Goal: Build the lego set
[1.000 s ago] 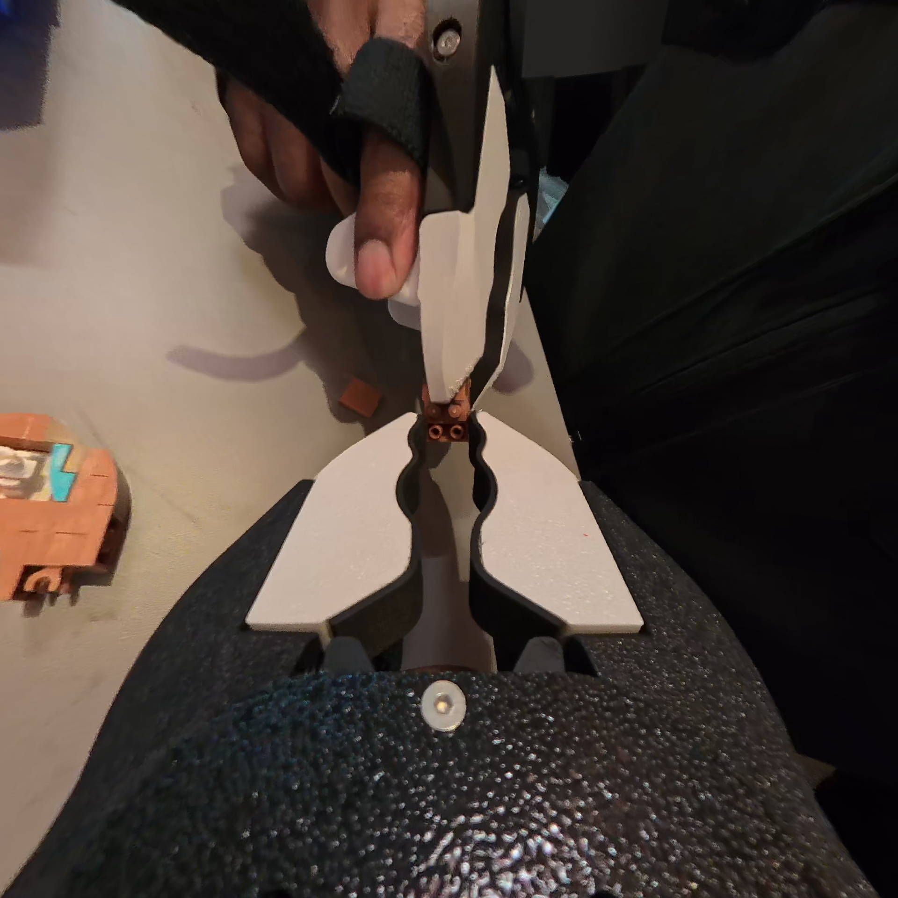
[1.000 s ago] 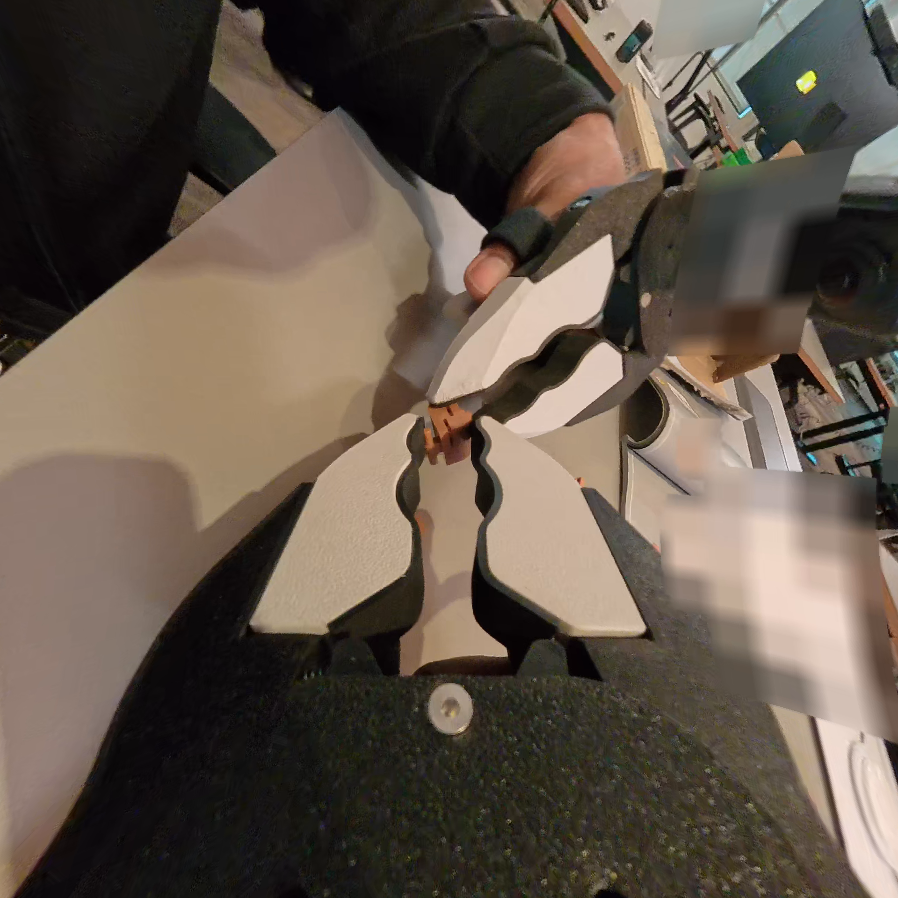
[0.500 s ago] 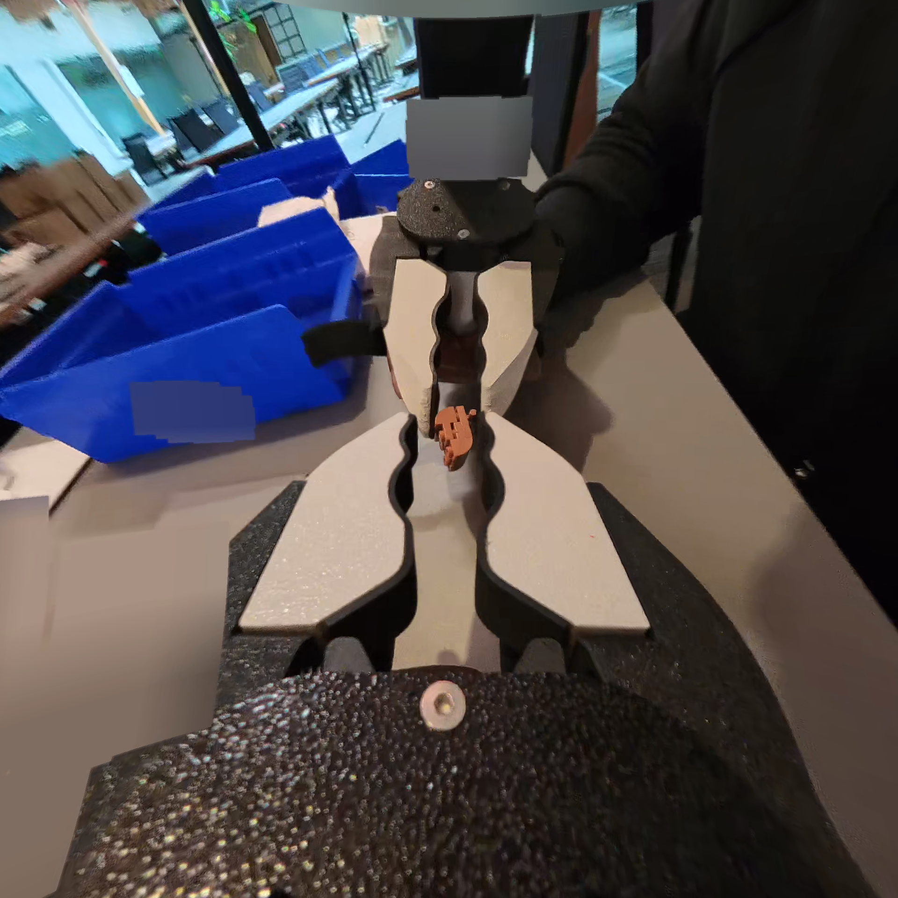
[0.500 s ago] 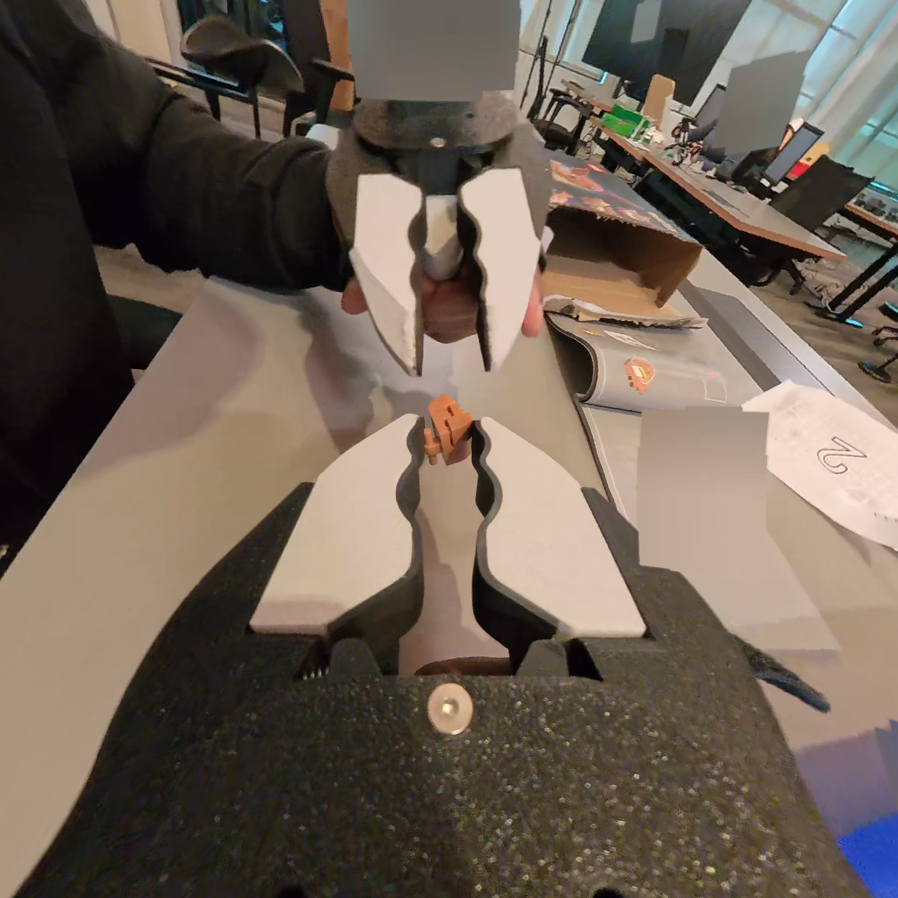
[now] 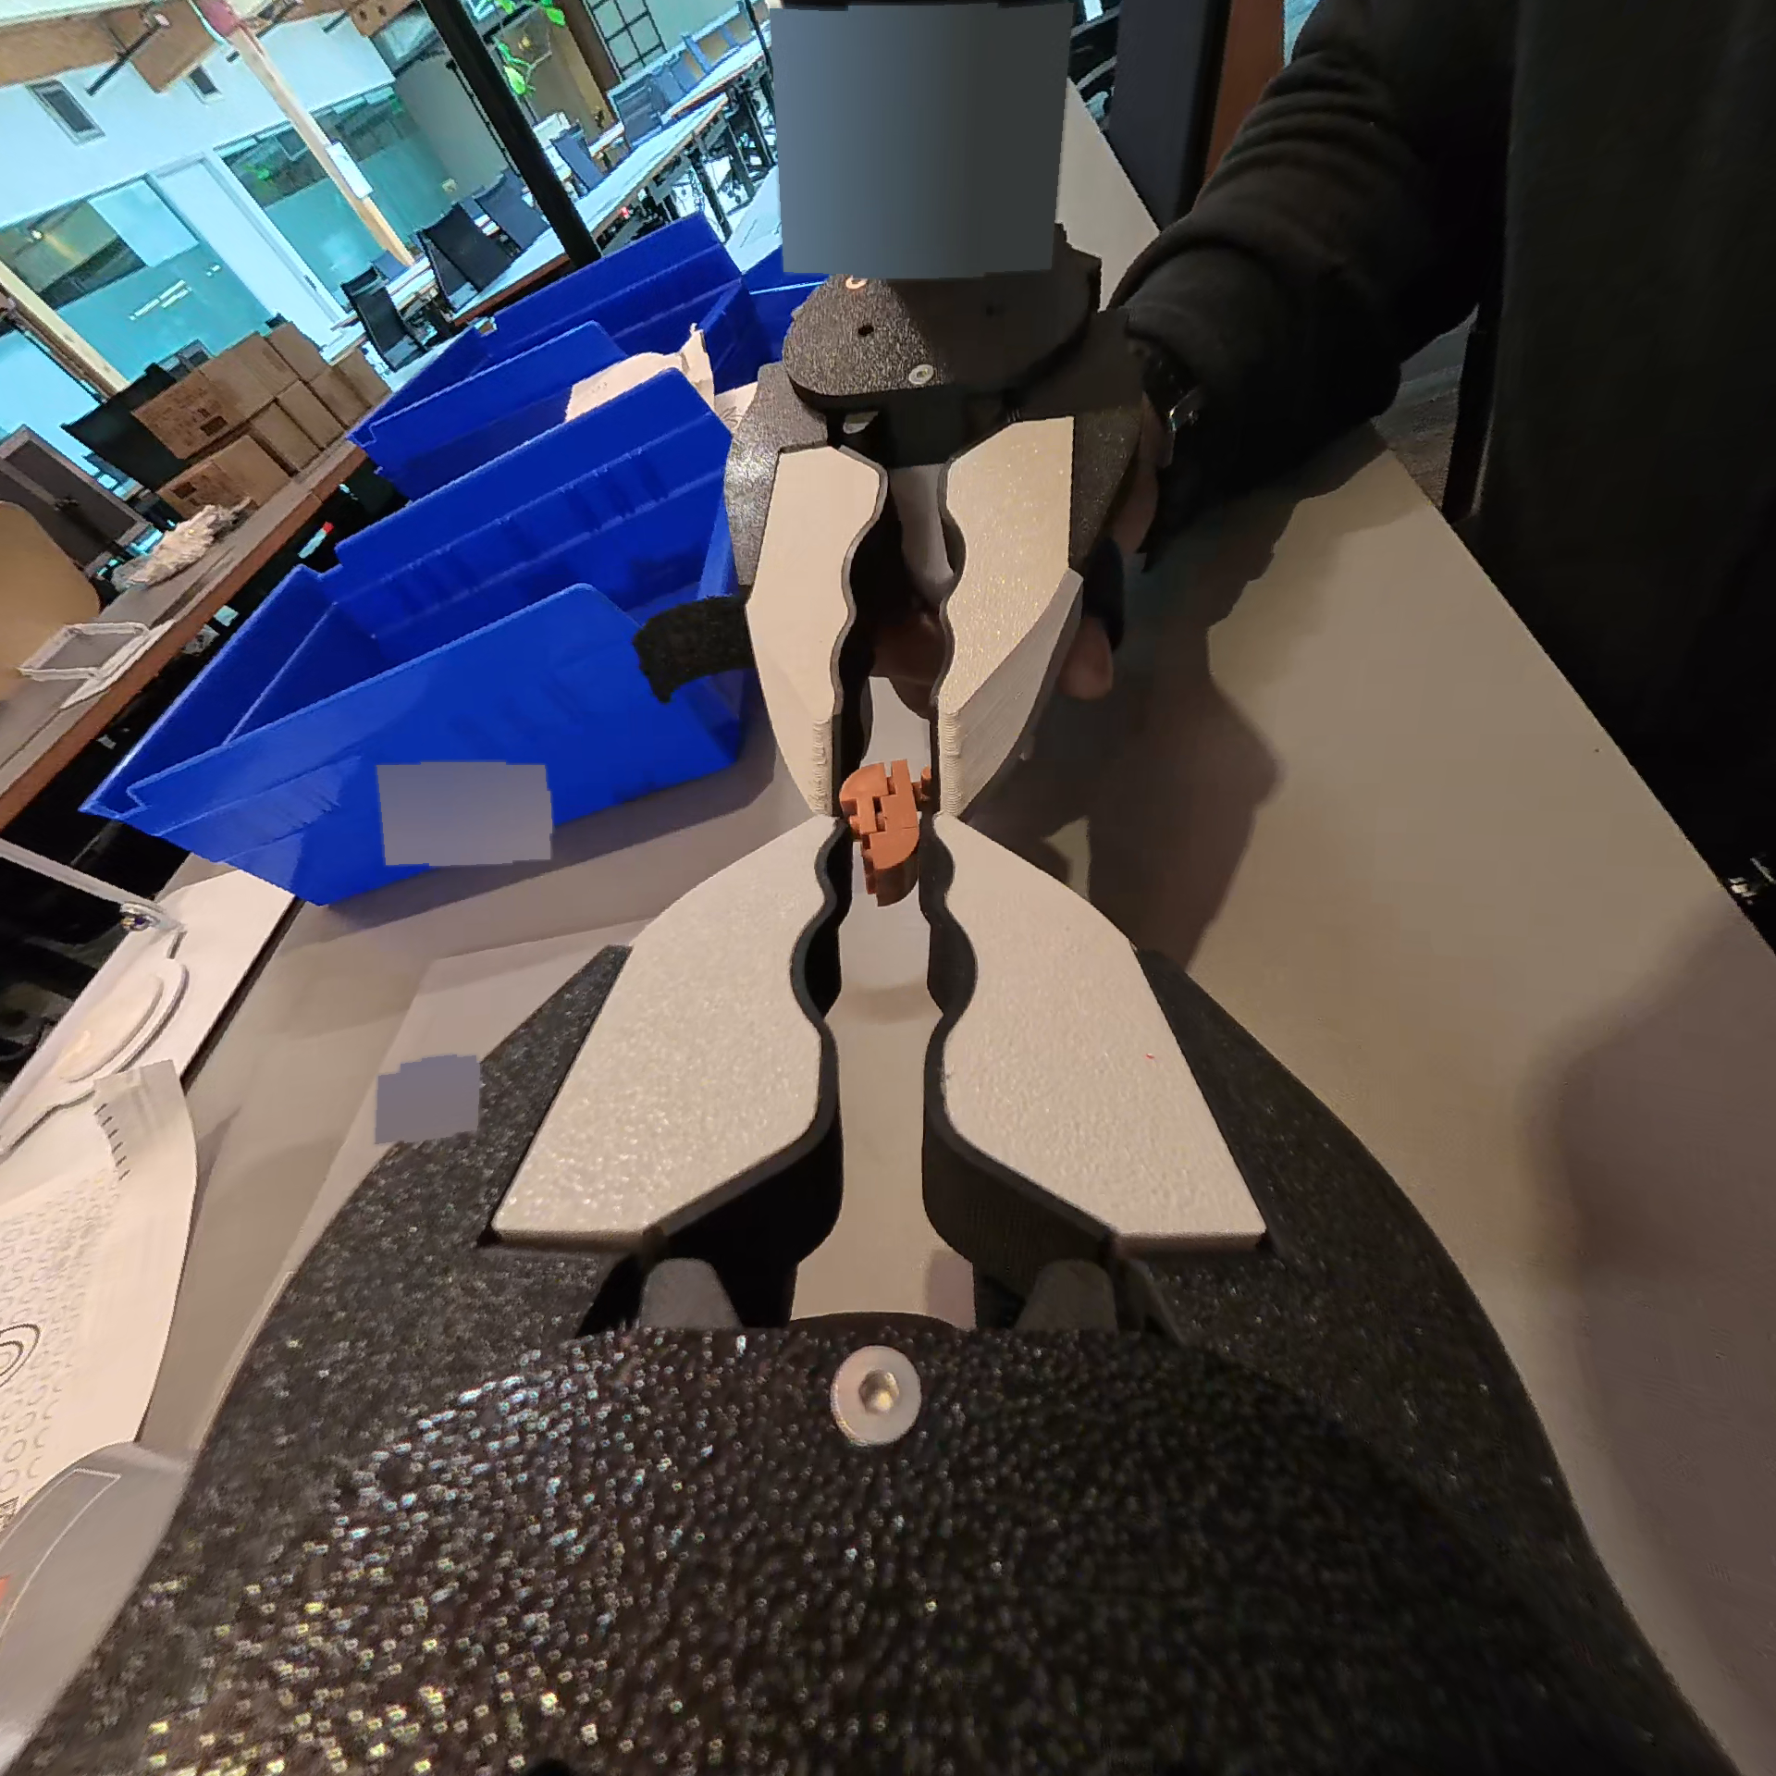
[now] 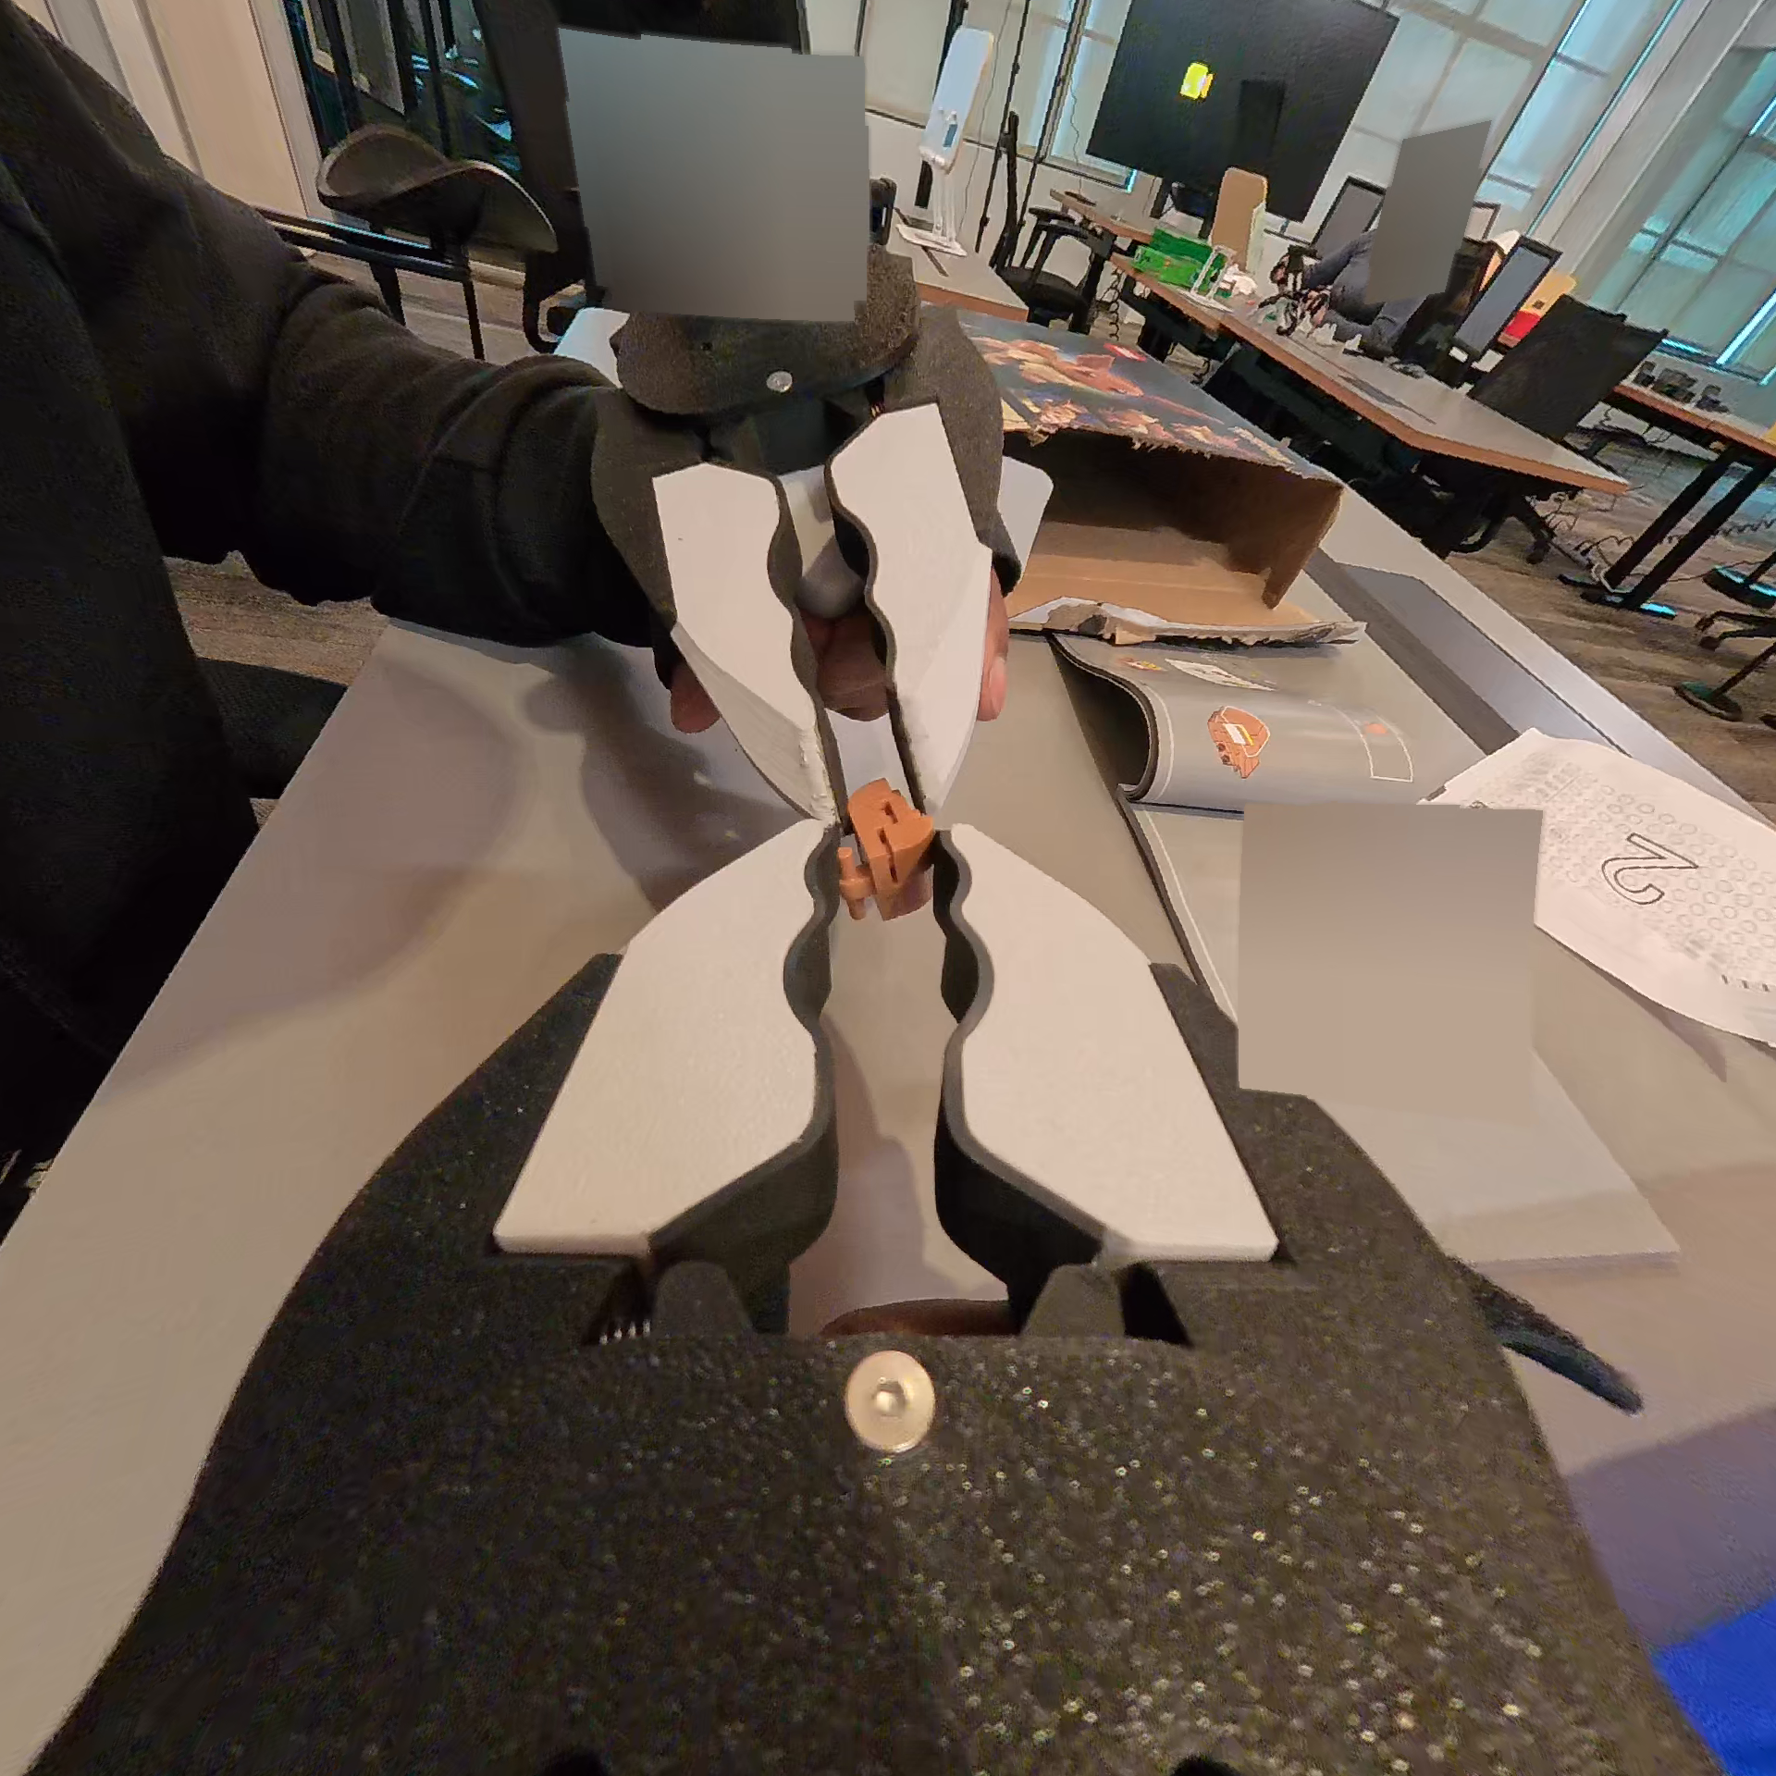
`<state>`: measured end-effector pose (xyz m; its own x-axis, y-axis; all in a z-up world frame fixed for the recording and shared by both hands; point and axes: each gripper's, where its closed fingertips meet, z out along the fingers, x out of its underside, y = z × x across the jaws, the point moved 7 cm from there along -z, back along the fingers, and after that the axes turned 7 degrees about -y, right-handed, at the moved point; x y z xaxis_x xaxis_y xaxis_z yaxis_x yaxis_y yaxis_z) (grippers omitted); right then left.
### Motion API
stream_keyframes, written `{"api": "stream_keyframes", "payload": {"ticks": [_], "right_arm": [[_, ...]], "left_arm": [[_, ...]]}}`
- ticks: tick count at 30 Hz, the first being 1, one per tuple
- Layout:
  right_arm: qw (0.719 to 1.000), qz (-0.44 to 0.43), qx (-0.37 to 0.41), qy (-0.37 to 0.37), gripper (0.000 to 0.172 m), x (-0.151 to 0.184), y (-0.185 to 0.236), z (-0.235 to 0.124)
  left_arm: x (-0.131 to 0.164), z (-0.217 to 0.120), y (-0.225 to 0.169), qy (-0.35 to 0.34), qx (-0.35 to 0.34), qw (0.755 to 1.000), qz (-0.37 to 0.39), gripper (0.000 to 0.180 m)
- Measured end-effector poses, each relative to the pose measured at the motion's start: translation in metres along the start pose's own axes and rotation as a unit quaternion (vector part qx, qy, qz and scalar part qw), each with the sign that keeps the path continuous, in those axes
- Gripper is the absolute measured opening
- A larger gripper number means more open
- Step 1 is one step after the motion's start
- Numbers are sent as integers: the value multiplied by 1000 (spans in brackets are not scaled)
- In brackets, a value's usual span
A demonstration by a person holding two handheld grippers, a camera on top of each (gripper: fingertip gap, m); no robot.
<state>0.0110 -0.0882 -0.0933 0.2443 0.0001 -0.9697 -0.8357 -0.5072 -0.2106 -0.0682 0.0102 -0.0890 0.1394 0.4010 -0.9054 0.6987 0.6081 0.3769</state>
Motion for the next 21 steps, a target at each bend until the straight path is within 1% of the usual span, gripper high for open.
{"api": "stream_keyframes", "payload": {"ticks": [7,21], "right_arm": [[1000,5,-7,-2,18,0,0,0],[1000,7,-22,-14,18,-2,5,1]], "left_arm": [[0,0,0,1,-2,1000,10,16],[-1,-1,-4,-7,21,1000,22,13]]}}
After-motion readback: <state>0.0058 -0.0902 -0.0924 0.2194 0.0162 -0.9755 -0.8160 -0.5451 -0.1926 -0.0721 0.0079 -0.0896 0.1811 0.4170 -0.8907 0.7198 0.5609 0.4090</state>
